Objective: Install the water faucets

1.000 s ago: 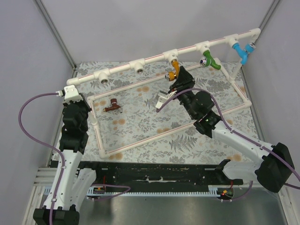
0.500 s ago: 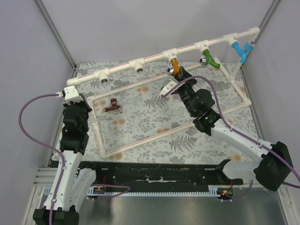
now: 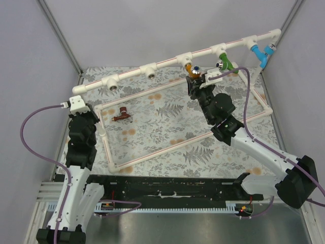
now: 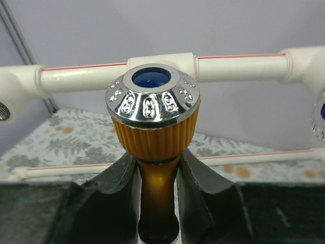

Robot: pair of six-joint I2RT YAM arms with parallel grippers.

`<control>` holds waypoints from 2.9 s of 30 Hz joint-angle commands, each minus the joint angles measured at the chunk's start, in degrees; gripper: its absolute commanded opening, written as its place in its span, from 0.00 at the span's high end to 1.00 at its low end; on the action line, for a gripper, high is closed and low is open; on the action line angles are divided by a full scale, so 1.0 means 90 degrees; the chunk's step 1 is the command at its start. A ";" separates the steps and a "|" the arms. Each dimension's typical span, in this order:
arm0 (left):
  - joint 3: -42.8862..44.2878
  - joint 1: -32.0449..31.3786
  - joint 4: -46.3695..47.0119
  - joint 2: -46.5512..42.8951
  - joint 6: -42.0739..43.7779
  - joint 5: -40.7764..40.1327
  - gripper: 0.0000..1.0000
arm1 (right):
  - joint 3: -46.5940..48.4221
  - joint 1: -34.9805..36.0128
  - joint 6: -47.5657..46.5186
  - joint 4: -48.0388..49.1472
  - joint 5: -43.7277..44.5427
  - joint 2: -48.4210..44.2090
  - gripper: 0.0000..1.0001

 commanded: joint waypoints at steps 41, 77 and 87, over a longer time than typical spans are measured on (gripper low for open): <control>-0.0812 -0.0311 0.0210 -0.0527 0.0065 -0.0515 0.98 | 0.0298 -0.1396 1.0015 -0.2943 -0.0572 -0.0030 0.92; -0.0842 -0.0331 0.0220 -0.0498 0.0065 -0.0427 0.98 | 0.0601 -0.1348 0.7662 -0.2104 -0.0444 -0.0519 1.00; -0.0842 -0.0370 0.0229 -0.0507 0.0016 -0.0398 0.98 | 0.0356 -0.0412 0.1976 -0.0688 -0.0661 -0.0431 1.00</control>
